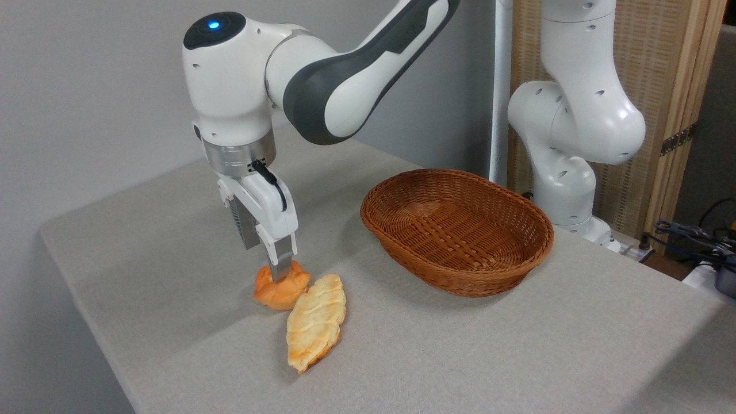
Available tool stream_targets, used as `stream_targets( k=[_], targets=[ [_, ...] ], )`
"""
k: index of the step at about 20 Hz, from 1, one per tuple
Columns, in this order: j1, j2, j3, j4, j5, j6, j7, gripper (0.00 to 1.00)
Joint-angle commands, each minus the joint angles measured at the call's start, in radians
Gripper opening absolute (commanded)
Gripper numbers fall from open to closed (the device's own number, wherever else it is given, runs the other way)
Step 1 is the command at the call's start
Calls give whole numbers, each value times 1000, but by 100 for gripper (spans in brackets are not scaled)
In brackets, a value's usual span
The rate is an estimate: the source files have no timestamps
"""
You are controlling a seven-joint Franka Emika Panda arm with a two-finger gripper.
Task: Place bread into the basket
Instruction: 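Close the gripper fingers around the round orange bun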
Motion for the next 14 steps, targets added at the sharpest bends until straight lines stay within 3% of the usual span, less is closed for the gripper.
stream_targets(
  k=[1, 6, 12, 13, 14],
  targets=[
    [-2, 5, 6, 9, 3, 2, 33, 100],
    [-2, 8, -2, 6, 90, -11, 171, 100],
    [-2, 43, -25, 2, 104, -11, 188, 100],
    [-2, 43, -25, 1, 121, -11, 190, 96],
    [-2, 45, -26, 1, 139, -13, 191, 85]
  ],
)
